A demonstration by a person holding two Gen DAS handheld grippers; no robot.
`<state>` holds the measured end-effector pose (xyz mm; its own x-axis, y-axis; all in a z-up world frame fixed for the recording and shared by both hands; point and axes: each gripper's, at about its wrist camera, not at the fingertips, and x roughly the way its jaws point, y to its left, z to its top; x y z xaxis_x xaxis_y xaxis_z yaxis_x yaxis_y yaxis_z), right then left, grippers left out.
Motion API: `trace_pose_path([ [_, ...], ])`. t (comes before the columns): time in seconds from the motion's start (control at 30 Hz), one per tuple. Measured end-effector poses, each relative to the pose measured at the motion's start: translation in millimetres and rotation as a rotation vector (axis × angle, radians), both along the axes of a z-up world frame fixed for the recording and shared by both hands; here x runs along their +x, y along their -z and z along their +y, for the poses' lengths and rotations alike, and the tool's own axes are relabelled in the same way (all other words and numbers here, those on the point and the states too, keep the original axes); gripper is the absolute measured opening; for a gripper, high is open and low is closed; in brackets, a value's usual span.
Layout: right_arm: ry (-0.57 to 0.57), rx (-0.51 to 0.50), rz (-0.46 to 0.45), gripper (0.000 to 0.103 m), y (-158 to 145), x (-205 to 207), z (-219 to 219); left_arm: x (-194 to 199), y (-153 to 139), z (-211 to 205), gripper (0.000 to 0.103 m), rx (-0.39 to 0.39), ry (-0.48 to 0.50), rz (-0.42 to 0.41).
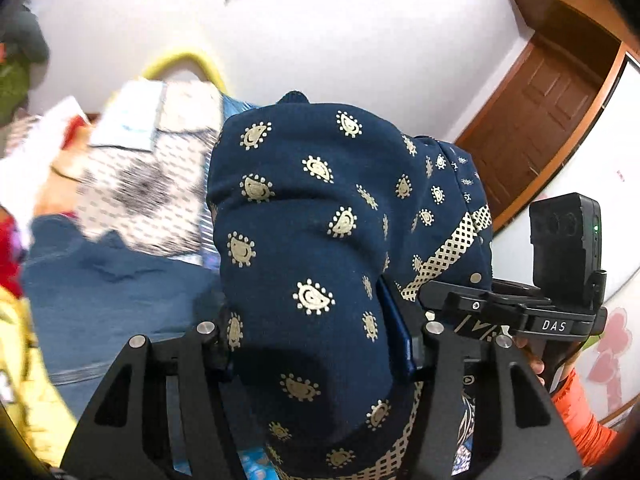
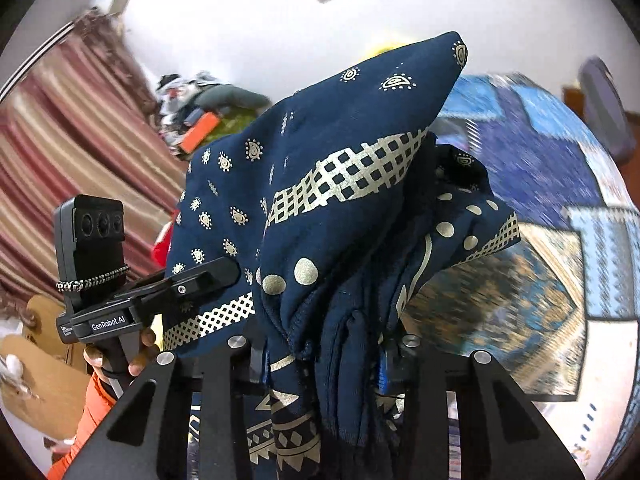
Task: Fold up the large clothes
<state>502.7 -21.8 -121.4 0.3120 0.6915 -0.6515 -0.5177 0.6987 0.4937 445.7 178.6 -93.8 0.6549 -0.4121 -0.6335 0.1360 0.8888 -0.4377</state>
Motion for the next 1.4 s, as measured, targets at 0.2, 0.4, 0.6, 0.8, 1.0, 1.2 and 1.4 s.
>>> trace_pose_path([
  [0.2, -0.071, 0.025, 0.005, 0.034, -1, -9, 66, -19, 5, 62, 0.057, 0.025, -0.08, 0.027],
  [0.4, -0.148, 0.012, 0.09, 0.034, 52, -1, 127, -19, 55, 113, 0.057, -0.002, -0.153, 0.132],
  [0.6, -0.186, -0.041, 0.194, 0.034, 128, 23, 166, -9, 128, 151, 0.057, -0.051, -0.191, 0.261],
  [0.8, -0.176, -0.055, 0.208, 0.034, 169, 36, 166, -12, 147, 161, 0.059, -0.119, -0.194, 0.241],
  [1.0, -0.147, -0.216, 0.149, 0.048, 157, 20, 159, -37, 119, 139, 0.062, 0.103, -0.24, 0.181],
  [1.2, -0.166, -0.383, -0.002, 0.076, 143, -21, 160, -74, 115, 109, 0.074, 0.268, -0.234, 0.143],
  [1.4, -0.2, -0.522, -0.027, 0.076, 177, -61, 135, -113, 142, 86, 0.084, 0.36, -0.252, 0.153],
])
